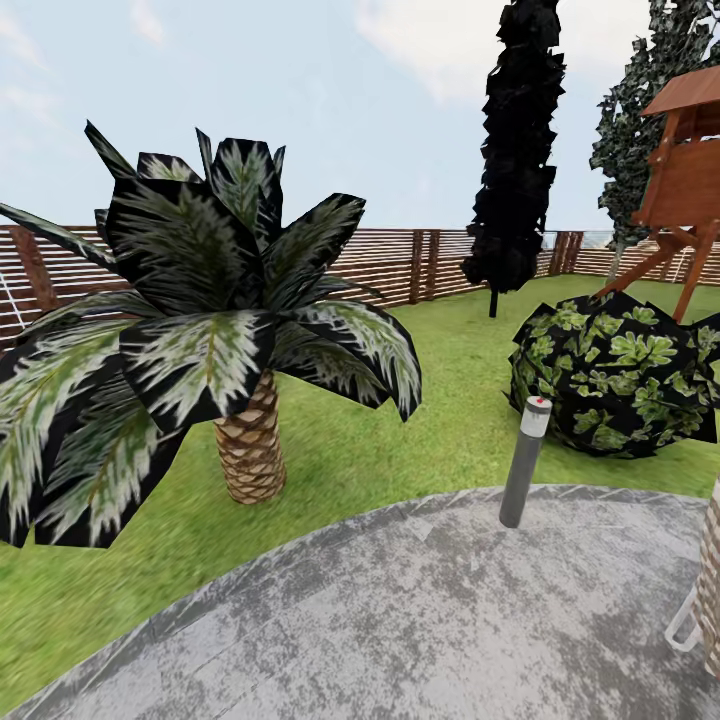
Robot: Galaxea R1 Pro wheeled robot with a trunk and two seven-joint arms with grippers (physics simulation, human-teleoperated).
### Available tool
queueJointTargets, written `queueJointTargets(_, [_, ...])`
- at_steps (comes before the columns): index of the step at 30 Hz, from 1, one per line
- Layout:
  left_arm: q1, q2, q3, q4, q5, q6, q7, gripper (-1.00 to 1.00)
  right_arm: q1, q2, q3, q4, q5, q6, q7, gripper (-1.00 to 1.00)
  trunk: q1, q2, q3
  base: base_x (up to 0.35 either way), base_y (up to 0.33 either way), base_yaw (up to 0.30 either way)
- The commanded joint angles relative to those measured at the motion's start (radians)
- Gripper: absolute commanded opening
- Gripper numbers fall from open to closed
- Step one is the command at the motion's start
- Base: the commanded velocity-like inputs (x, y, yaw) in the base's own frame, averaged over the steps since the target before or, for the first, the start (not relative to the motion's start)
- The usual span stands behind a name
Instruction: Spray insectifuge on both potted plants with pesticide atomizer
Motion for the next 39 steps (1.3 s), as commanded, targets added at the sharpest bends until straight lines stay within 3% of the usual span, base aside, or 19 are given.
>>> queueJointTargets(1, [-0.006, 0.006, 0.006, -0.006, 0.006, -0.006, 0.006, 1.0, 0.0, -0.006, -0.006, -0.006, 0.0, 0.006, 0.001, 1.0, 0.0, 0.0, 0.0, 0.0, 0.0, 0.0])
queueJointTargets(7, [-0.041, 0.018, 0.04, -0.04, 0.039, -0.039, 0.012, 1.0, 0.0, -0.011, -0.04, -0.04, 0.001, 0.039, 0.002, 1.0, 0.0, 0.0, 0.0, 0.0, 0.0, 0.0])
queueJointTargets(13, [-0.075, 0.018, 0.074, -0.074, 0.072, -0.073, 0.011, 1.0, 0.0, -0.011, -0.043, -0.073, 0.004, 0.073, -0.001, 1.0, 0.0, 0.0, 0.0, 0.0, 0.0, 0.0])
queueJointTargets(31, [-0.072, 0.023, 0.176, -0.176, 0.066, -0.13, 0.012, 1.0, 0.0, -0.018, -0.052, -0.175, 0.002, 0.103, -0.005, 1.0, 0.0, 0.0, 0.0, 0.0, 0.0, 0.0])
queueJointTargets(37, [-0.073, 0.022, 0.176, -0.209, 0.066, -0.164, 0.012, 1.0, 0.0, -0.022, -0.052, -0.208, 0.003, 0.104, -0.002, 1.0, 0.0, 0.0, 0.0, 0.0, 0.0, 0.0])
queueJointTargets(38, [-0.073, 0.022, 0.175, -0.325, 0.066, -0.236, 0.012, 1.0, 0.0, -0.022, -0.052, -0.359, 0.003, 0.104, -0.002, 1.0, 0.0, 0.0, 0.0, 0.0, 0.0, 0.0])
queueJointTargets(39, [-0.074, 0.022, 0.175, -0.365, 0.066, -0.237, 0.012, 1.0, 0.0, -0.023, -0.052, -0.396, 0.003, 0.104, 0.0, 1.0, 0.0, 0.0, 0.0, 0.0, 0.0, 0.0])
